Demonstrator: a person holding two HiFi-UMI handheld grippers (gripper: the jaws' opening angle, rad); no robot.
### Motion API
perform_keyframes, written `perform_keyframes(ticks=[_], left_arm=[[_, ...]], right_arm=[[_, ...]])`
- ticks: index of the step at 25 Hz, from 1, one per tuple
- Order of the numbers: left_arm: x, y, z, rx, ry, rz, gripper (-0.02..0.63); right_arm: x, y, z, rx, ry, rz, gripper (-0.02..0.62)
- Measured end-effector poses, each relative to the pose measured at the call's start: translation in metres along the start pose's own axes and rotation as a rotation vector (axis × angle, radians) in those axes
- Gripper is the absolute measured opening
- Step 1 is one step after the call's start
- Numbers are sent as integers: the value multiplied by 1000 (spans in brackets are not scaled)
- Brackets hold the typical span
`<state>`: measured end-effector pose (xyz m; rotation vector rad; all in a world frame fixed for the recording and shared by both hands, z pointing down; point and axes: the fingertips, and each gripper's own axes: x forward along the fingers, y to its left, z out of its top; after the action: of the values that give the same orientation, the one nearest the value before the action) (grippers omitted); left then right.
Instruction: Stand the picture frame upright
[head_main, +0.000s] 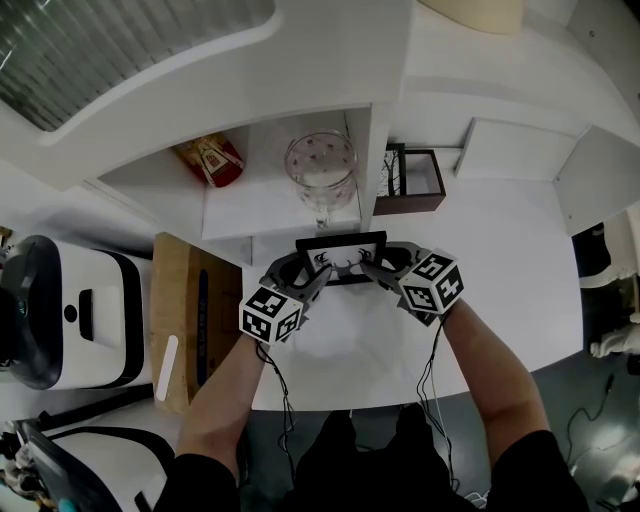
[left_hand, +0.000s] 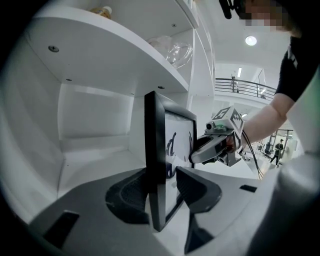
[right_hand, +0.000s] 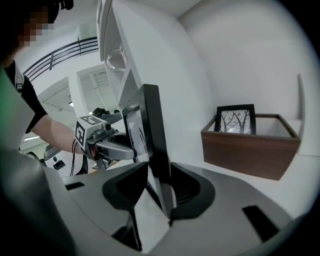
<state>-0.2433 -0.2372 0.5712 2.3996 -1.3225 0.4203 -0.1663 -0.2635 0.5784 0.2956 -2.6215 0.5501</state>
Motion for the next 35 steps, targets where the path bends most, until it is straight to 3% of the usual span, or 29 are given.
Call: perform_keyframes(ticks=[14, 27, 35], left_arm=[[-1, 0, 0, -4, 3, 13, 169], [-33, 15, -6, -64, -32, 99, 196], [-62, 14, -8, -72, -51, 164, 195]], right_arm=[[0, -2, 1, 13, 6, -2, 149], [-15, 0, -3, 25, -16, -24, 179], [-41, -7, -7, 63, -47, -94, 179]])
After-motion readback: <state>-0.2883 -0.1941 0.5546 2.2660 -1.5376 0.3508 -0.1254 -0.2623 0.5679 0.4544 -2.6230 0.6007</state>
